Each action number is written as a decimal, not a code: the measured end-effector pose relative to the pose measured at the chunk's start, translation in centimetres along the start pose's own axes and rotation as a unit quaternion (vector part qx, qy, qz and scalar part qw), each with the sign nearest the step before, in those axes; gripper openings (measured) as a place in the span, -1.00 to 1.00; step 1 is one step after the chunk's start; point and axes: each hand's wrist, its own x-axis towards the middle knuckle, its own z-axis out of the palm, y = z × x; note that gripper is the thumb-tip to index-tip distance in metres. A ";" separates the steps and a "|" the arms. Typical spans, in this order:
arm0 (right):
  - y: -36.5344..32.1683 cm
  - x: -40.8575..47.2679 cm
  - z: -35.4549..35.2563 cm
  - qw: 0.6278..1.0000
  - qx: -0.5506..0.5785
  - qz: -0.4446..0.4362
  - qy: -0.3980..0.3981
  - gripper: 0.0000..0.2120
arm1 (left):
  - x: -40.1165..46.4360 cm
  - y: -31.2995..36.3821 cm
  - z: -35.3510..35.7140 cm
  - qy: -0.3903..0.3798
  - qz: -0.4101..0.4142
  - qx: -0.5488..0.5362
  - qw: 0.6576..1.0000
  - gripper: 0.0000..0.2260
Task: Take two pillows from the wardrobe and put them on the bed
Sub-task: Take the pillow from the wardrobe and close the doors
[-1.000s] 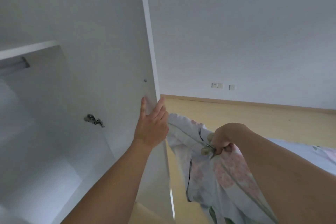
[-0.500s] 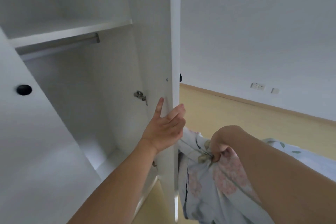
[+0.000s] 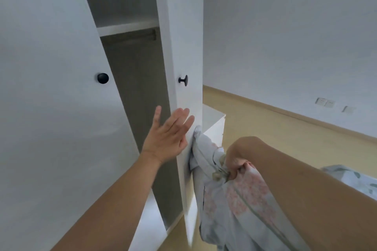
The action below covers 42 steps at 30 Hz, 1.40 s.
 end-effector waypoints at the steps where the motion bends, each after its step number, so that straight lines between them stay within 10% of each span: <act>1: -0.8 0.2 -0.3 1.000 -0.002 0.001 0.000 -0.79 | -0.7 -0.8 -0.2 -0.025 -0.022 0.011 0.999 -0.43; 10: -7.8 2.1 -2.3 0.995 -0.094 -0.025 0.006 -0.80 | -2.9 -4.1 -1.8 -0.220 -0.195 0.105 0.950 -0.15; 29: -10.7 4.0 -3.3 0.986 -0.165 -0.023 0.016 -0.61 | -3.4 -8.5 0.8 -0.299 -0.254 0.156 0.907 -0.24; 42: -7.2 5.1 -2.6 0.980 -0.157 -0.034 0.115 -0.63 | -7.2 -6.7 -0.1 -0.393 -0.097 -0.037 0.914 -0.19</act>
